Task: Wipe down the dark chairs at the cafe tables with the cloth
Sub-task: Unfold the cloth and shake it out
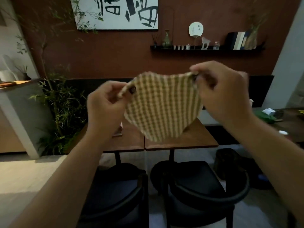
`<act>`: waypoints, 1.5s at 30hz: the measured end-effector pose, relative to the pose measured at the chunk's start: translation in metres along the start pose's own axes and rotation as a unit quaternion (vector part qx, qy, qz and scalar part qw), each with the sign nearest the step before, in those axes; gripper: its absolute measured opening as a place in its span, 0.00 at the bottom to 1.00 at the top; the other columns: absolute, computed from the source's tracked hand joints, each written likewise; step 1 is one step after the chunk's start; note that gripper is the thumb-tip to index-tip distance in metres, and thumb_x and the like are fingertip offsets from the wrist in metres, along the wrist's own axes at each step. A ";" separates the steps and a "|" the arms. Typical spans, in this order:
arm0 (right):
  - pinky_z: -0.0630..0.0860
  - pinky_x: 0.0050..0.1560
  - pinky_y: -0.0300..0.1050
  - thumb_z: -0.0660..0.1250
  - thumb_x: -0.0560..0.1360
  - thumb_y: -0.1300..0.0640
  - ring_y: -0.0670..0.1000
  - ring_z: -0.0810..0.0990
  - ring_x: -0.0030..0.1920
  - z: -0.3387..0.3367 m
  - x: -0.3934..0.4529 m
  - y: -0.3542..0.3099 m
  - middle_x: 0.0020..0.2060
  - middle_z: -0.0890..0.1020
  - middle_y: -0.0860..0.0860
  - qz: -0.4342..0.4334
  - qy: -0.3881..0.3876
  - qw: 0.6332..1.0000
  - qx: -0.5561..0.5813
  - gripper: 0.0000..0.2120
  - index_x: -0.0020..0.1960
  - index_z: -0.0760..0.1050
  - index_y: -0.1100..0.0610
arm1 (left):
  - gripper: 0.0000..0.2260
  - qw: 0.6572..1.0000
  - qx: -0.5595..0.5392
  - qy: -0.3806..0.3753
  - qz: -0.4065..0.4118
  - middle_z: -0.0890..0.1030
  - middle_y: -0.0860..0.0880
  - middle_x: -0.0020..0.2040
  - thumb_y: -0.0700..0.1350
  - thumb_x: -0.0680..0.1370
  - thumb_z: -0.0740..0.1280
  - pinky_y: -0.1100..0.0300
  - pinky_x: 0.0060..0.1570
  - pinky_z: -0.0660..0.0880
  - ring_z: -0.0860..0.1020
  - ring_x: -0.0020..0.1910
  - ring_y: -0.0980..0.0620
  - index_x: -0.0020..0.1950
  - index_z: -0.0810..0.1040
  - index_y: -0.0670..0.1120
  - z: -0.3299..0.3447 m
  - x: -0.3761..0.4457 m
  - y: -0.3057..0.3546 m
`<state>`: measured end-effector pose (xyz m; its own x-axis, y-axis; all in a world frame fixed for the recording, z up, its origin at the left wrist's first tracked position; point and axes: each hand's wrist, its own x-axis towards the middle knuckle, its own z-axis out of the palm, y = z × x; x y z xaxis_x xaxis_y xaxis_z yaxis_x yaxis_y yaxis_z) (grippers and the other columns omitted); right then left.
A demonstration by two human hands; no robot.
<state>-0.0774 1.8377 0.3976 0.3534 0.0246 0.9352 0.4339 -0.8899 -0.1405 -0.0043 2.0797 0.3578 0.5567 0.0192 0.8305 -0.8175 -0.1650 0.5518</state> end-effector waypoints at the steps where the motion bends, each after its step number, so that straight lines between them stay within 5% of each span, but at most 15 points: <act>1: 0.73 0.46 0.25 0.63 0.77 0.61 0.34 0.78 0.43 0.008 -0.016 -0.002 0.47 0.82 0.45 -0.029 0.021 0.999 -0.003 0.09 0.53 0.80 0.57 | 0.07 0.997 0.032 0.003 0.076 0.82 0.59 0.40 0.43 0.74 0.74 0.73 0.38 0.74 0.80 0.40 0.63 0.46 0.80 0.55 0.004 -0.009 -0.003; 3: 0.78 0.51 0.40 0.63 0.76 0.62 0.46 0.81 0.48 0.033 -0.056 -0.003 0.48 0.83 0.49 0.015 -0.224 0.973 -0.045 0.10 0.53 0.81 0.56 | 0.07 0.973 0.137 -0.177 0.062 0.82 0.56 0.40 0.39 0.74 0.74 0.70 0.39 0.73 0.79 0.40 0.60 0.45 0.81 0.51 0.020 -0.034 -0.017; 5: 0.78 0.53 0.44 0.64 0.75 0.64 0.48 0.80 0.49 0.051 -0.081 0.005 0.48 0.84 0.50 0.158 -0.496 0.850 -0.076 0.11 0.51 0.83 0.54 | 0.05 0.883 0.233 -0.395 -0.105 0.85 0.49 0.44 0.39 0.73 0.72 0.63 0.46 0.76 0.81 0.45 0.54 0.47 0.85 0.46 0.032 -0.057 -0.034; 7: 0.75 0.49 0.38 0.63 0.74 0.64 0.44 0.78 0.44 0.056 -0.075 0.021 0.48 0.84 0.50 0.215 -0.455 0.862 -0.063 0.12 0.48 0.84 0.54 | 0.07 0.896 0.202 -0.343 -0.198 0.85 0.47 0.45 0.37 0.73 0.71 0.62 0.47 0.76 0.82 0.45 0.53 0.48 0.86 0.46 0.035 -0.057 -0.049; 9: 0.72 0.44 0.32 0.64 0.74 0.64 0.41 0.77 0.41 0.051 -0.053 0.029 0.46 0.84 0.49 0.204 -0.286 0.934 -0.064 0.10 0.48 0.83 0.54 | 0.07 0.948 0.127 -0.183 -0.227 0.85 0.51 0.43 0.38 0.73 0.72 0.59 0.46 0.79 0.82 0.43 0.56 0.46 0.85 0.50 0.034 -0.038 -0.045; 13: 0.74 0.42 0.33 0.61 0.77 0.59 0.42 0.80 0.40 0.030 -0.042 0.007 0.44 0.84 0.49 0.027 -0.024 0.998 -0.055 0.10 0.53 0.80 0.57 | 0.04 0.996 0.016 0.047 -0.076 0.83 0.62 0.40 0.47 0.75 0.70 0.69 0.38 0.77 0.81 0.40 0.62 0.44 0.79 0.58 0.024 -0.030 -0.015; 14: 0.76 0.40 0.38 0.60 0.78 0.57 0.45 0.81 0.40 0.027 -0.054 0.000 0.43 0.84 0.51 -0.028 -0.065 0.994 -0.082 0.11 0.53 0.81 0.57 | 0.04 0.998 0.039 0.054 -0.015 0.82 0.62 0.40 0.47 0.75 0.69 0.71 0.38 0.76 0.80 0.40 0.62 0.46 0.79 0.56 0.021 -0.045 -0.012; 16: 0.74 0.38 0.41 0.58 0.78 0.56 0.50 0.82 0.42 0.028 -0.086 -0.010 0.41 0.81 0.49 -0.040 -0.318 0.939 -0.126 0.12 0.52 0.80 0.54 | 0.06 0.990 0.110 -0.077 0.034 0.82 0.59 0.44 0.42 0.74 0.70 0.65 0.42 0.78 0.80 0.41 0.60 0.48 0.80 0.51 0.021 -0.084 -0.021; 19: 0.76 0.46 0.44 0.60 0.77 0.58 0.49 0.79 0.49 0.026 -0.111 -0.004 0.48 0.80 0.46 0.108 -0.550 0.819 -0.121 0.12 0.51 0.80 0.47 | 0.11 0.930 0.189 -0.289 -0.125 0.86 0.51 0.43 0.34 0.69 0.70 0.58 0.47 0.77 0.83 0.44 0.53 0.46 0.85 0.46 0.023 -0.120 -0.042; 24: 0.69 0.31 0.31 0.63 0.76 0.60 0.41 0.76 0.33 0.018 -0.091 0.020 0.39 0.80 0.44 0.265 -0.389 0.882 -0.011 0.11 0.41 0.76 0.45 | 0.03 0.927 0.084 -0.173 -0.323 0.85 0.51 0.37 0.40 0.73 0.74 0.58 0.41 0.80 0.83 0.39 0.56 0.44 0.83 0.48 0.012 -0.093 -0.054; 27: 0.69 0.32 0.37 0.65 0.75 0.59 0.45 0.77 0.34 0.014 -0.090 0.026 0.36 0.81 0.47 0.350 -0.305 0.884 0.044 0.08 0.41 0.77 0.47 | 0.01 0.911 -0.006 -0.123 -0.393 0.85 0.49 0.39 0.42 0.75 0.72 0.59 0.38 0.80 0.83 0.38 0.53 0.46 0.81 0.45 0.008 -0.083 -0.044; 31: 0.70 0.36 0.43 0.66 0.73 0.59 0.49 0.76 0.37 0.012 -0.094 0.025 0.37 0.77 0.49 0.429 -0.273 0.857 0.078 0.04 0.44 0.75 0.49 | 0.02 0.800 -0.164 -0.110 -0.566 0.84 0.46 0.39 0.40 0.75 0.70 0.59 0.34 0.78 0.81 0.36 0.52 0.46 0.80 0.43 0.007 -0.080 -0.029; 33: 0.68 0.33 0.43 0.64 0.73 0.58 0.49 0.75 0.34 0.013 -0.098 0.018 0.35 0.77 0.48 0.401 -0.264 0.876 0.032 0.04 0.44 0.72 0.50 | 0.05 0.715 -0.249 -0.096 -0.646 0.84 0.45 0.39 0.41 0.72 0.71 0.58 0.35 0.79 0.81 0.37 0.51 0.46 0.81 0.41 0.009 -0.083 -0.025; 37: 0.62 0.25 0.39 0.59 0.76 0.57 0.46 0.73 0.27 0.015 -0.100 0.006 0.30 0.75 0.47 0.249 -0.250 0.926 -0.131 0.05 0.43 0.65 0.49 | 0.07 0.717 -0.242 -0.109 -0.644 0.85 0.46 0.38 0.45 0.76 0.70 0.61 0.31 0.79 0.82 0.34 0.51 0.48 0.82 0.41 0.017 -0.086 -0.025; 45: 0.80 0.36 0.43 0.58 0.76 0.67 0.52 0.84 0.40 0.034 -0.088 -0.012 0.44 0.82 0.53 0.433 -0.447 0.763 0.172 0.13 0.46 0.77 0.53 | 0.09 0.750 -0.199 -0.091 -0.623 0.84 0.46 0.35 0.48 0.77 0.69 0.59 0.32 0.76 0.81 0.29 0.51 0.46 0.84 0.42 0.035 -0.091 -0.029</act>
<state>-0.0857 1.8614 0.3057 0.9889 -0.0674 -0.1325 -0.1469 -0.5802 -0.8011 -0.0263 2.0486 0.2639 0.9068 -0.2279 -0.3546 0.3968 0.1778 0.9005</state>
